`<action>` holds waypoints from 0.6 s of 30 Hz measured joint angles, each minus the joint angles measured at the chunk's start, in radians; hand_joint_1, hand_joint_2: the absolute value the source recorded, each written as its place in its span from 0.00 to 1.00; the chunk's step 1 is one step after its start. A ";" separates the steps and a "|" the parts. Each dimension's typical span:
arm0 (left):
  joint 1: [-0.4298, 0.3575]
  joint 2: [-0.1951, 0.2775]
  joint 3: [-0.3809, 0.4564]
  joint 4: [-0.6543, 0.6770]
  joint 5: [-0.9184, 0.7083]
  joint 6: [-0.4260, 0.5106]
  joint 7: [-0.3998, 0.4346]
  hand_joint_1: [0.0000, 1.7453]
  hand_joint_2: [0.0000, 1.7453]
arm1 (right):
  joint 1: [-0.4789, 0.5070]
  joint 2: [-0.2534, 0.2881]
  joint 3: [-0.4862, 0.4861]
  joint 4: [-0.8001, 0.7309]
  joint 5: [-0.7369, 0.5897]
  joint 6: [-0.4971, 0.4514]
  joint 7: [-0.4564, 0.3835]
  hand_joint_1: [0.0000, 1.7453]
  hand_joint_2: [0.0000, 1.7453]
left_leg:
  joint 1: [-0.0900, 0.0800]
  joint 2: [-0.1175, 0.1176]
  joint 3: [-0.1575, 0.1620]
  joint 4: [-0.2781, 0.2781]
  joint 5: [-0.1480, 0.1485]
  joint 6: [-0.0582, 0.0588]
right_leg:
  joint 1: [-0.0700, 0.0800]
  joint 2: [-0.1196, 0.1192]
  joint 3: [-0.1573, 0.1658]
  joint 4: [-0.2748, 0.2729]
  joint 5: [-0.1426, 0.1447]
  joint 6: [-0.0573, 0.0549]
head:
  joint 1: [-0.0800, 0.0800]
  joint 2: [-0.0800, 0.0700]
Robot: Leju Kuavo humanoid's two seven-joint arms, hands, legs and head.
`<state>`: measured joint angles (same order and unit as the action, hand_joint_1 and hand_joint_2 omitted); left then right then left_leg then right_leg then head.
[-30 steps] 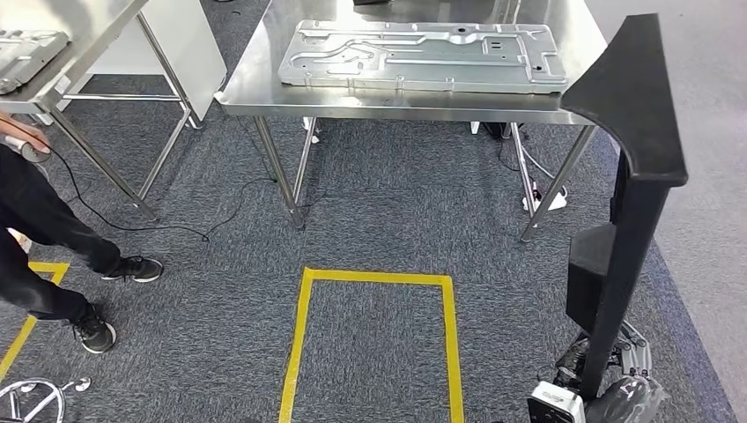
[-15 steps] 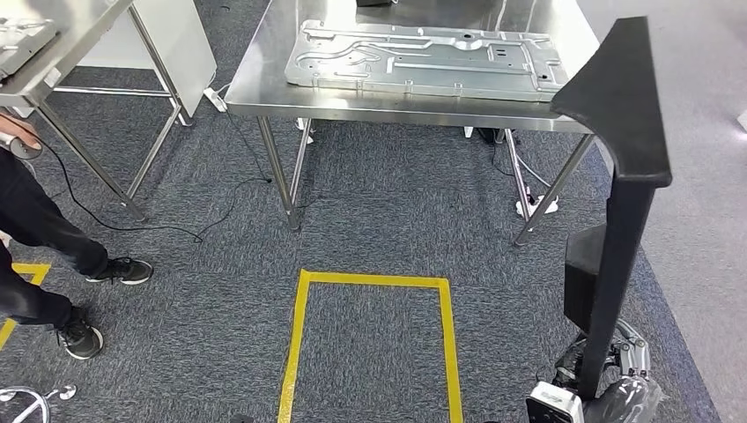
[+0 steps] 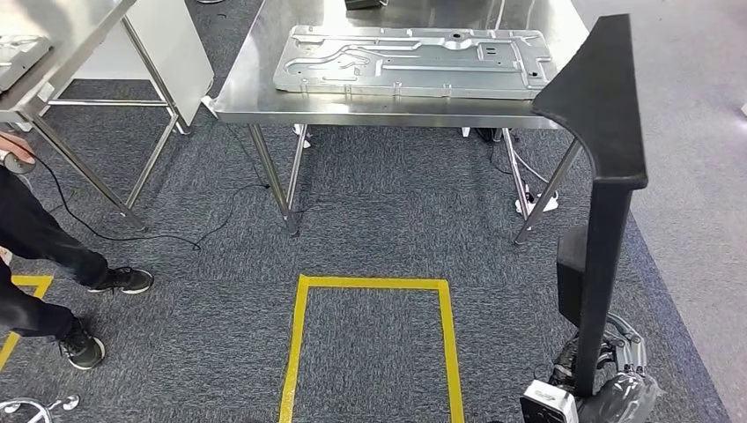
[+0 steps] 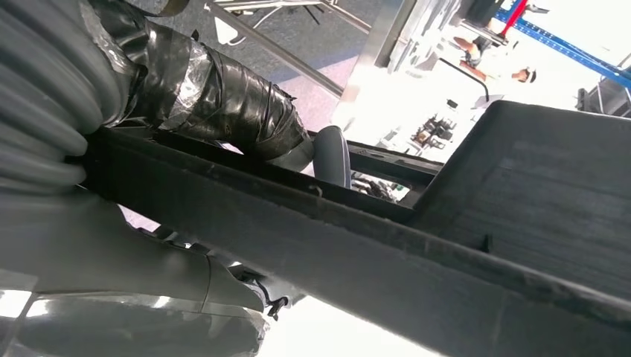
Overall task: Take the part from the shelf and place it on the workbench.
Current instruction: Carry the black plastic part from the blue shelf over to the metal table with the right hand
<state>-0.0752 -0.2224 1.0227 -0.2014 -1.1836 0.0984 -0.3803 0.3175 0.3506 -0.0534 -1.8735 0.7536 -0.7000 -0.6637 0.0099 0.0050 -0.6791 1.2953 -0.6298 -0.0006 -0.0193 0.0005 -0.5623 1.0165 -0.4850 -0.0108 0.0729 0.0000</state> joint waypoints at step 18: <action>0.000 0.002 0.000 0.000 -0.011 -0.002 0.000 0.00 1.00 | -0.013 -0.002 0.002 -0.004 0.019 0.000 -0.010 1.00 1.00 | -0.015 -0.007 0.134 -0.274 0.133 0.055 | 0.005 0.003 -0.090 0.185 -0.049 0.037 | 0.001 0.000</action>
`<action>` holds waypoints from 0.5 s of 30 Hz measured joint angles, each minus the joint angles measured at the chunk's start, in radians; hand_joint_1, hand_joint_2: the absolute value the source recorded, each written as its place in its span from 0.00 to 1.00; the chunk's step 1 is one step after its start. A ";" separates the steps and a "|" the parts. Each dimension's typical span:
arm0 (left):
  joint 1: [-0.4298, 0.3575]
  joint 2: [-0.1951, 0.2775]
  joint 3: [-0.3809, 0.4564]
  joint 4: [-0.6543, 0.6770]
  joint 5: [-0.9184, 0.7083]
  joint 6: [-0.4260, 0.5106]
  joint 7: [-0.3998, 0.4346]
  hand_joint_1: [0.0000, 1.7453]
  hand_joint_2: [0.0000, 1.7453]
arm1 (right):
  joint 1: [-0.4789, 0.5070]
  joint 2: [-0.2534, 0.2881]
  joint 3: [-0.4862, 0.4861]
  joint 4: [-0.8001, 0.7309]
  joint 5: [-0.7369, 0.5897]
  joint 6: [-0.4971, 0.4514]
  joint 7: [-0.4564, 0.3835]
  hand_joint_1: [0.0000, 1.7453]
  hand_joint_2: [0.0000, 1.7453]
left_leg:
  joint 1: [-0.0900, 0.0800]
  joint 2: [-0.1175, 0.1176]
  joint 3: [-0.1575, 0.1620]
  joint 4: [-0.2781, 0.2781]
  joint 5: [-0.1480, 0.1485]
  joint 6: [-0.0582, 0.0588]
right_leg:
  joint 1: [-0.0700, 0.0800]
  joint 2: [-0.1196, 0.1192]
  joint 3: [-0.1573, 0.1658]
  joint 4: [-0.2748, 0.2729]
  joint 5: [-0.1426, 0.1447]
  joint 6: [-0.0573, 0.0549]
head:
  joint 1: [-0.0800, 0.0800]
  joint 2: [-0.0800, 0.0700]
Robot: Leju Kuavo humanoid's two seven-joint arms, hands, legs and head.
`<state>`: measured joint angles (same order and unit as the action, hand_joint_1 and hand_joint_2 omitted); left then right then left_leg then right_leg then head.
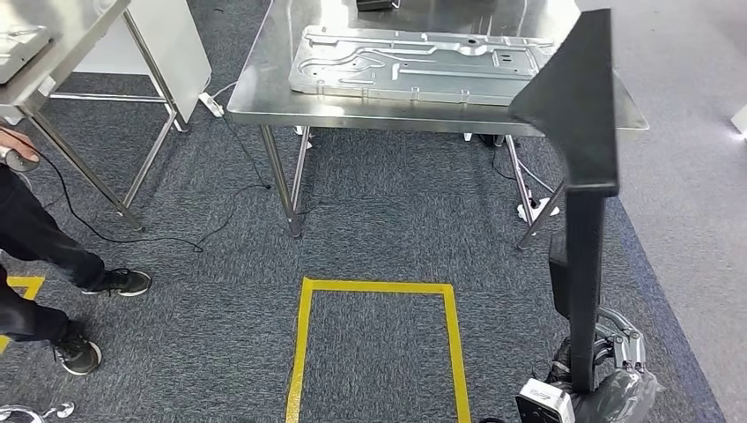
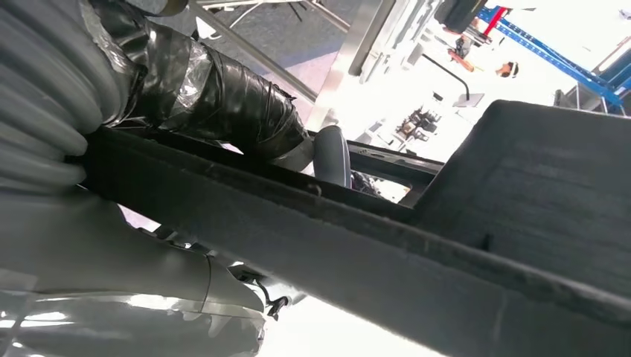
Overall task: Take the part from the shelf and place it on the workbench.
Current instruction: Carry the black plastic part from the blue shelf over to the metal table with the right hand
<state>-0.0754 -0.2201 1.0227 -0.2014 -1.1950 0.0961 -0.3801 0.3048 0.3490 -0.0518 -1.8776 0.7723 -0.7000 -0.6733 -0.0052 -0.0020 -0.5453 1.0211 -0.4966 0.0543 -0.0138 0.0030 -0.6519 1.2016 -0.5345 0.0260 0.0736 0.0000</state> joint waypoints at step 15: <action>0.003 0.000 0.000 0.001 0.001 0.002 0.000 0.00 1.00 | -0.003 -0.001 0.007 -0.005 0.011 0.000 0.003 1.00 1.00 | 0.027 0.002 -0.115 0.186 -0.033 -0.072 | -0.008 -0.001 0.132 -0.202 0.030 -0.031 | -0.014 0.000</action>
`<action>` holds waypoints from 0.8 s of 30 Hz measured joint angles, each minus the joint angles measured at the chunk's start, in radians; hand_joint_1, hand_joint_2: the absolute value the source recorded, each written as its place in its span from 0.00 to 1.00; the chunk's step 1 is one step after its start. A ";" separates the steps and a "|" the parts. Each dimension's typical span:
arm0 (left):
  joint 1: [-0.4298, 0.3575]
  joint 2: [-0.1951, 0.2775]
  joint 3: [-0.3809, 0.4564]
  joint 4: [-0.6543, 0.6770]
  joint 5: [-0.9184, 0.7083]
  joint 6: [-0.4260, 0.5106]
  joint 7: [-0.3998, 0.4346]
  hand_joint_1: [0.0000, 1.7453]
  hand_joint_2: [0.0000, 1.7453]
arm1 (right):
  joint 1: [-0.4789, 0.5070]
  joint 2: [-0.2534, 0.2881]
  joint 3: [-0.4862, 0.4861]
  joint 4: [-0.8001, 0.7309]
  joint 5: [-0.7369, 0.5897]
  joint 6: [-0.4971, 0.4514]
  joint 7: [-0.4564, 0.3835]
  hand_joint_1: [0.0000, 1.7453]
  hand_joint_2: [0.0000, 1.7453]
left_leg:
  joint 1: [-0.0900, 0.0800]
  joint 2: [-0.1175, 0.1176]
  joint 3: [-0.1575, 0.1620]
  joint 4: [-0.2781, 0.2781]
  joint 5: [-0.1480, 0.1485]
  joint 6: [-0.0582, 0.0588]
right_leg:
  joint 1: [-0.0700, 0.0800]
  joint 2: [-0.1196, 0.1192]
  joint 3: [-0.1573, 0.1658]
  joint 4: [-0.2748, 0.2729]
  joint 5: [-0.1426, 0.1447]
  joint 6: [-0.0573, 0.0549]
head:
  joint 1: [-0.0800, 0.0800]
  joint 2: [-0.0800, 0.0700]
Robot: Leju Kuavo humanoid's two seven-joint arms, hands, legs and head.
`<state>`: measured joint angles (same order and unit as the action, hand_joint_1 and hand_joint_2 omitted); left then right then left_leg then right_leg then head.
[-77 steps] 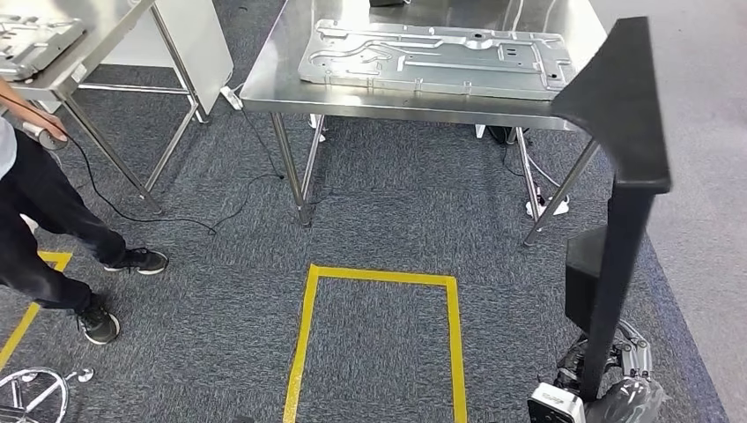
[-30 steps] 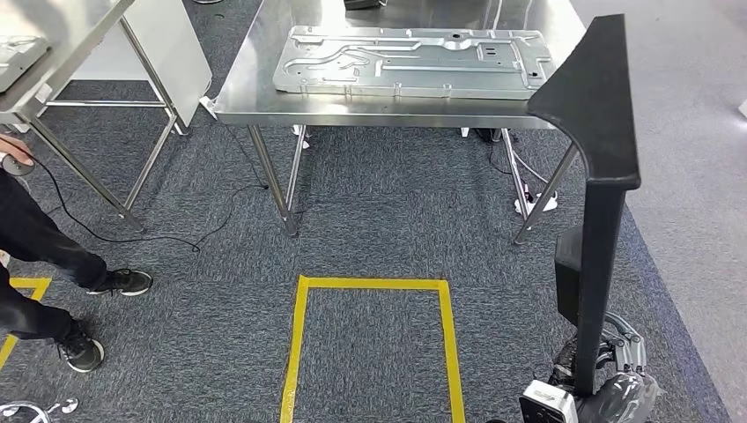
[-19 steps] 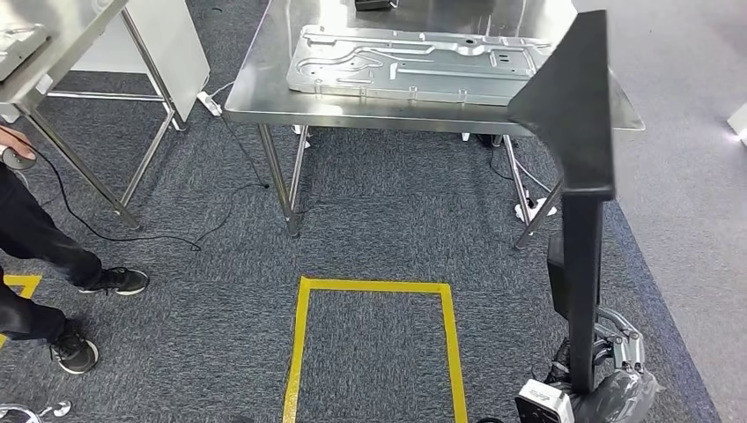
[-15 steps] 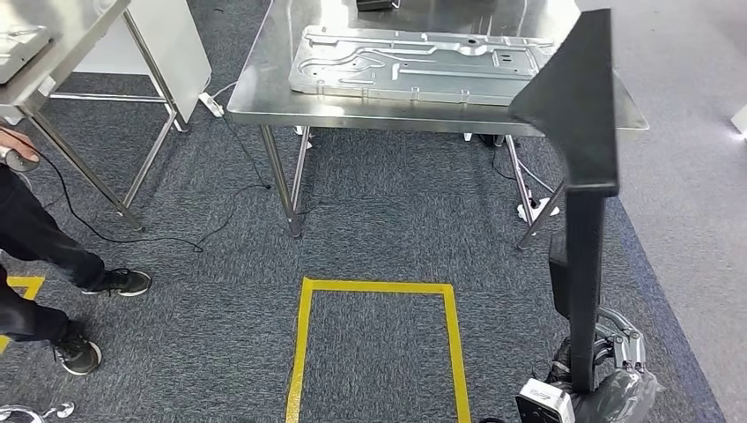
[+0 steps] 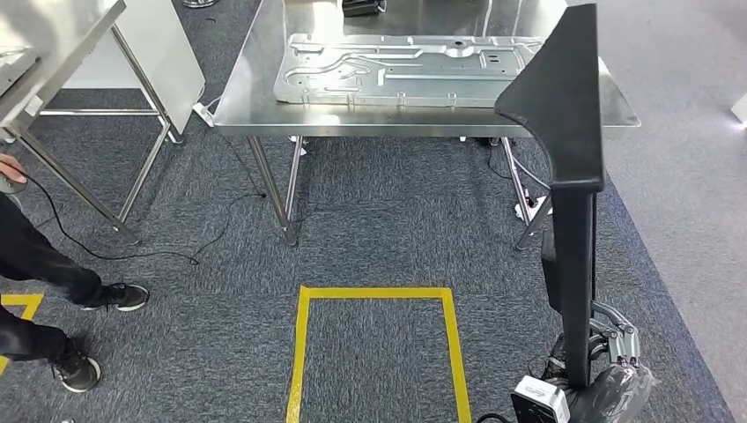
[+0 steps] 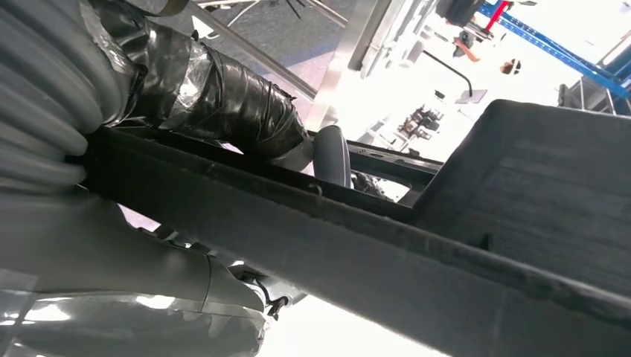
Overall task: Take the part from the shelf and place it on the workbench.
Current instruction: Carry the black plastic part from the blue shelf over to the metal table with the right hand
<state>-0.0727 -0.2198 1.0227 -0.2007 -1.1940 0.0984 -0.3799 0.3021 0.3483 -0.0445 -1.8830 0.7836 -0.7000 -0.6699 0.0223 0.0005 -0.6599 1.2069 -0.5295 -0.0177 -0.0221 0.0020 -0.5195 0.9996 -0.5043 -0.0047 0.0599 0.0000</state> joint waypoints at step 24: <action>-0.007 0.000 0.000 0.000 0.001 -0.003 0.002 0.00 1.00 | -0.001 -0.005 0.005 -0.003 0.005 0.000 0.013 1.00 1.00 | -0.021 -0.005 0.135 -0.146 -0.027 0.025 | 0.009 0.001 -0.050 0.010 0.034 0.001 | -0.003 0.000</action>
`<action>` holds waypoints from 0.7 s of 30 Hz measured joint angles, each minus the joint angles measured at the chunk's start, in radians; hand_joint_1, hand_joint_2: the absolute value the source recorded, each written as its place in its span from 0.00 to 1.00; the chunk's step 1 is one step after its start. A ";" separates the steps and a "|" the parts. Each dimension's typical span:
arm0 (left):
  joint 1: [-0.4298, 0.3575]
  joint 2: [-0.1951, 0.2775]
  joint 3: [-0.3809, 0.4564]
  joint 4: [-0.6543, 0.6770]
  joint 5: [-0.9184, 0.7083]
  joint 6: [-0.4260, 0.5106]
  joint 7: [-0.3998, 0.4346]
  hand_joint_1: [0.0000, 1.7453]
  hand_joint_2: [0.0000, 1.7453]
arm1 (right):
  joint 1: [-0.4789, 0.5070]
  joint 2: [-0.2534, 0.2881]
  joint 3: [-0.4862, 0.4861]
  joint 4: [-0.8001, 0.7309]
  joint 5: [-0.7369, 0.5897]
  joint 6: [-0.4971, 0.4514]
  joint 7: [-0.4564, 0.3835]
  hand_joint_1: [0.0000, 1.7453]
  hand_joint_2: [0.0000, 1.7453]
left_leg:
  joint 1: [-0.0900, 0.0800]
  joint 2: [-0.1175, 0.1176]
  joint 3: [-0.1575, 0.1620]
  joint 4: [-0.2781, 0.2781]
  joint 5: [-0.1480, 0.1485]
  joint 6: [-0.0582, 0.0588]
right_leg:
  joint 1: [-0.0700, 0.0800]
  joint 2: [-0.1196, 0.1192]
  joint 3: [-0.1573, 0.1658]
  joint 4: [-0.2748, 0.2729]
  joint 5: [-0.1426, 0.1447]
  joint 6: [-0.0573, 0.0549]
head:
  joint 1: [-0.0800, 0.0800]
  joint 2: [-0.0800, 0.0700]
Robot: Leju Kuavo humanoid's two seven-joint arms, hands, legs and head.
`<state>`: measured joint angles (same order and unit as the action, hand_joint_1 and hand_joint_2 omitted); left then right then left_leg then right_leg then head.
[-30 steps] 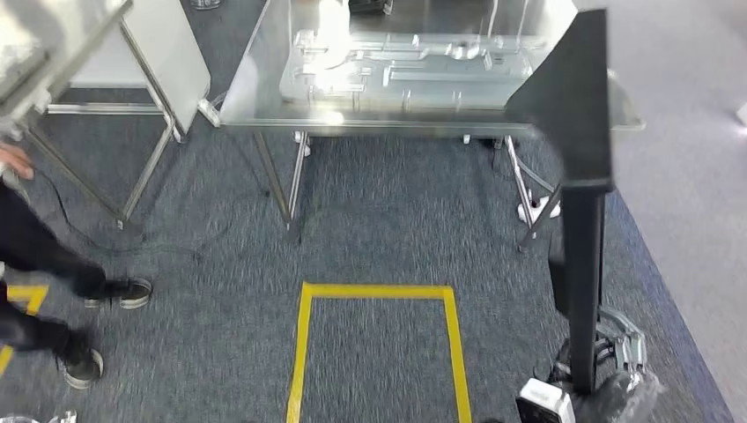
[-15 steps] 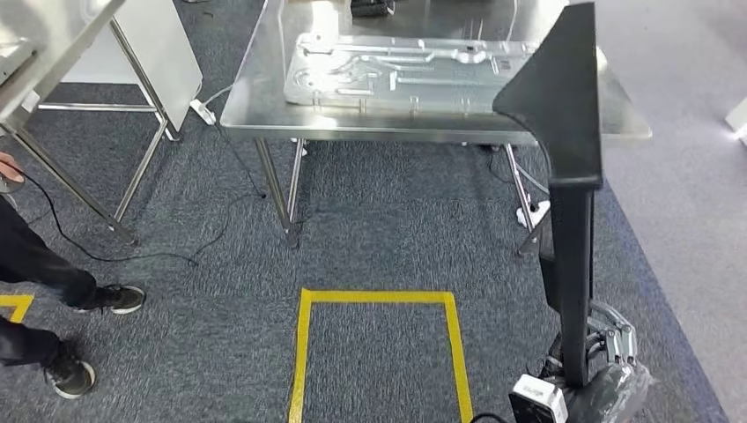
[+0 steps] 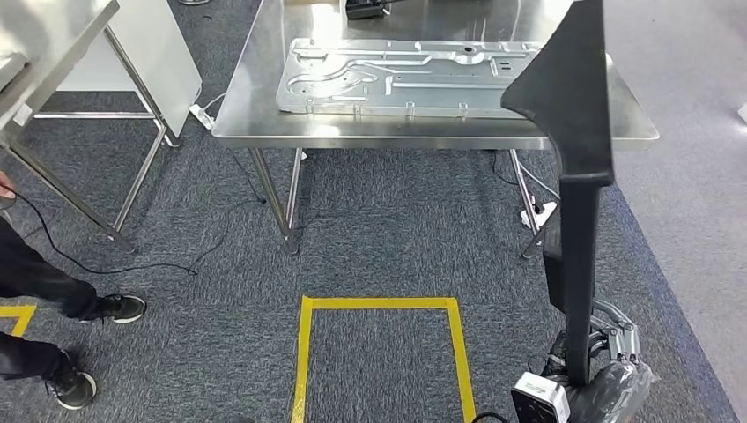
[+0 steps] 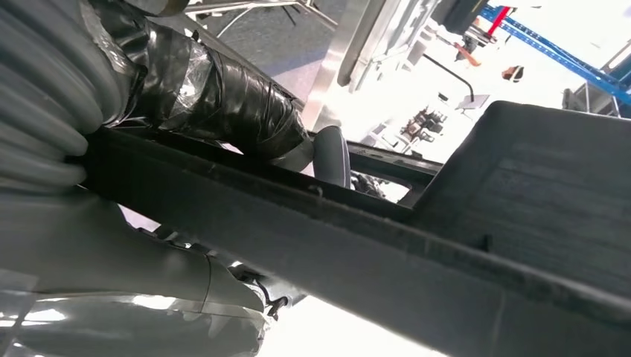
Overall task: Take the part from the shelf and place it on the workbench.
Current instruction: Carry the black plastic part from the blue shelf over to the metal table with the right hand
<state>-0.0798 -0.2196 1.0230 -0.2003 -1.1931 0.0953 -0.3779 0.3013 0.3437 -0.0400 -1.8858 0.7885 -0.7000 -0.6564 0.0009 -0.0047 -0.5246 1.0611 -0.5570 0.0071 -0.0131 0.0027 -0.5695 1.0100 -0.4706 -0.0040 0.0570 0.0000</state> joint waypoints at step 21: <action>0.006 0.001 0.000 0.000 -0.002 0.000 0.001 0.00 1.00 | 0.000 -0.004 0.005 0.006 0.000 0.000 0.007 1.00 1.00 | 0.009 -0.002 -0.023 -0.038 0.068 0.032 | -0.008 0.000 -0.105 0.254 -0.117 0.044 | -0.002 0.000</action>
<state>-0.0734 -0.2186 1.0233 -0.2003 -1.1949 0.0950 -0.3773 0.3017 0.3400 -0.0347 -1.8802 0.7881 -0.7000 -0.6498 0.0101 -0.0070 -0.5472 1.0229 -0.4888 0.0387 -0.0208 0.0026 -0.6742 1.2640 -0.5873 0.0405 0.0553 0.0000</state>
